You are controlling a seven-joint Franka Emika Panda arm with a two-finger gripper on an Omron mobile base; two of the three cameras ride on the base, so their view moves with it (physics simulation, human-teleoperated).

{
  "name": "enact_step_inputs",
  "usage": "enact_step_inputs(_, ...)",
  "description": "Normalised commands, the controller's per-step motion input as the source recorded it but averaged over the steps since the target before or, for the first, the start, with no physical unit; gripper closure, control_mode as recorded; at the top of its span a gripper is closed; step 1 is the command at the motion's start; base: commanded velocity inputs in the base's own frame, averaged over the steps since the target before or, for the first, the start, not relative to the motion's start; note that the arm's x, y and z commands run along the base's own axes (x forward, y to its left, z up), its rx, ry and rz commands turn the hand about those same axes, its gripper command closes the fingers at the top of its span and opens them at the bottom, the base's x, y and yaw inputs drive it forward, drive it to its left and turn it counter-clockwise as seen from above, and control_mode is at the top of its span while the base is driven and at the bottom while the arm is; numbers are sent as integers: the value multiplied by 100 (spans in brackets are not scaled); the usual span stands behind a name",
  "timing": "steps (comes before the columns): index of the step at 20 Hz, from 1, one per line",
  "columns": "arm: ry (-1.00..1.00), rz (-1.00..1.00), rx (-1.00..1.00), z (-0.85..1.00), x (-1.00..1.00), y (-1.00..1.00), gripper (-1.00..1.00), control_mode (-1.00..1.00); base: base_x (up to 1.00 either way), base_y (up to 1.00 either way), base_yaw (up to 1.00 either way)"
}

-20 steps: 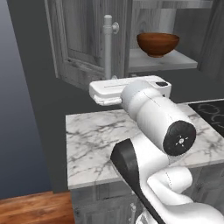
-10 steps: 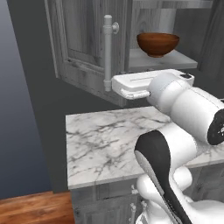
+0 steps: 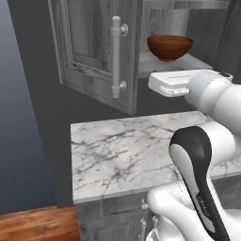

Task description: Move the bowls from the cabinet to the plates on the dining table.

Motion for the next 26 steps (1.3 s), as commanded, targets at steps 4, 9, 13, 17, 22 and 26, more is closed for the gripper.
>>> enact_step_inputs(4, 0, 8, 6, -3, 24, -30, -100, -100, 0, 0, 0)
enact_step_inputs(9, 0, 10, 3, -8, 45, -19, -100, -100, 0, 0, 0)
enact_step_inputs(13, 0, 8, 0, -15, 57, -16, -100, -100, 0, 0, 0)
enact_step_inputs(17, 0, 5, -4, -18, 62, -2, -100, -100, 0, 0, 0)
enact_step_inputs(22, -1, 2, -10, -15, 59, 10, -100, -100, 0, 0, 0)
enact_step_inputs(26, 0, 0, -7, -6, 60, 20, -100, -100, 0, 0, 0)
